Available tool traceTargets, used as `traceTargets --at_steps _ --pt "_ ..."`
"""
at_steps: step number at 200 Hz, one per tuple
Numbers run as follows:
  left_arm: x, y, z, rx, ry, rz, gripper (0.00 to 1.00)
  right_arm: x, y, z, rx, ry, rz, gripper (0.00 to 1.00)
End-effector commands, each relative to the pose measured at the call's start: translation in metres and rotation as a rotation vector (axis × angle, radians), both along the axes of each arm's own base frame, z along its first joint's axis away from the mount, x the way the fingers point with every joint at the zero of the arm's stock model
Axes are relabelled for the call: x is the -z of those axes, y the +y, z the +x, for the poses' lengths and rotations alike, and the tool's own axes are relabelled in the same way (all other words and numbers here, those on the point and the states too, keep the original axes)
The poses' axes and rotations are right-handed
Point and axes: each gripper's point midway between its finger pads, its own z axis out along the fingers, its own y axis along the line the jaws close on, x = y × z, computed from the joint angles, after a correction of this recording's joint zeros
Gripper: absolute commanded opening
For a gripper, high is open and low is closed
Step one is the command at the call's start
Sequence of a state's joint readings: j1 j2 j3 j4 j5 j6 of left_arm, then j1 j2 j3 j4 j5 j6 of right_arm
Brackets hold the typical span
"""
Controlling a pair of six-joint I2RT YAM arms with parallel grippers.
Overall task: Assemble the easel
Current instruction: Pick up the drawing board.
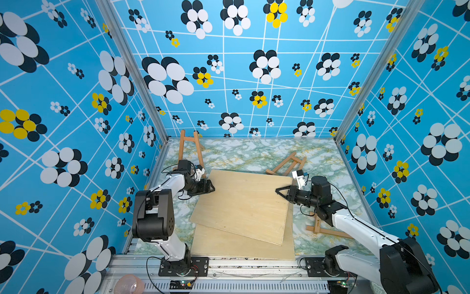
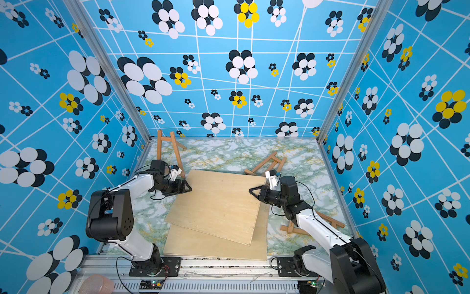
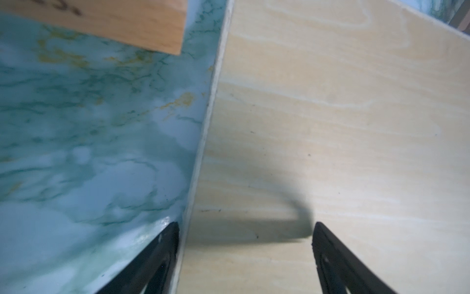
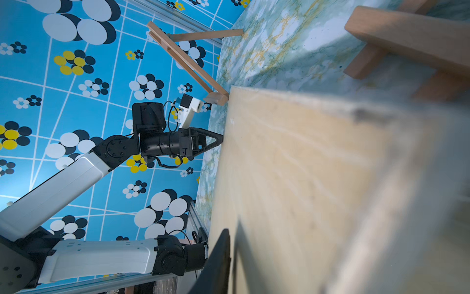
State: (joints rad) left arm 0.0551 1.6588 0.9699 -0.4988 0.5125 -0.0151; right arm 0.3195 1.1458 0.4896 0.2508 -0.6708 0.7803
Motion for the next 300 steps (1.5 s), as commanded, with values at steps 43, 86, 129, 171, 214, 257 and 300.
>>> traceTargets --at_steps 43,86,129,171,214,257,300 --pt "-0.028 -0.018 -0.01 0.015 -0.014 -0.121 0.84 -0.033 0.008 -0.009 -0.114 -0.167 -0.058 0.11" --pt "-0.049 -0.019 -0.011 0.001 -0.049 -0.138 0.86 -0.038 0.004 -0.014 -0.126 -0.222 -0.102 0.04" --pt "-0.072 -0.017 -0.014 -0.021 -0.116 -0.17 0.89 -0.057 0.002 -0.014 -0.125 -0.343 -0.105 0.0" --pt "-0.1 -0.02 -0.02 0.004 -0.31 -0.257 0.91 -0.069 0.015 -0.017 -0.21 -0.431 -0.121 0.0" --pt "-0.131 -0.013 -0.031 -0.011 -0.493 -0.345 0.91 -0.066 0.03 -0.023 -0.289 -0.504 -0.17 0.0" --pt "-0.151 -0.004 -0.044 -0.043 -0.636 -0.379 0.92 -0.065 0.036 -0.02 -0.322 -0.548 -0.176 0.0" --pt "-0.156 -0.004 -0.051 -0.04 -0.674 -0.396 0.89 -0.077 0.048 -0.021 -0.384 -0.691 -0.138 0.0"
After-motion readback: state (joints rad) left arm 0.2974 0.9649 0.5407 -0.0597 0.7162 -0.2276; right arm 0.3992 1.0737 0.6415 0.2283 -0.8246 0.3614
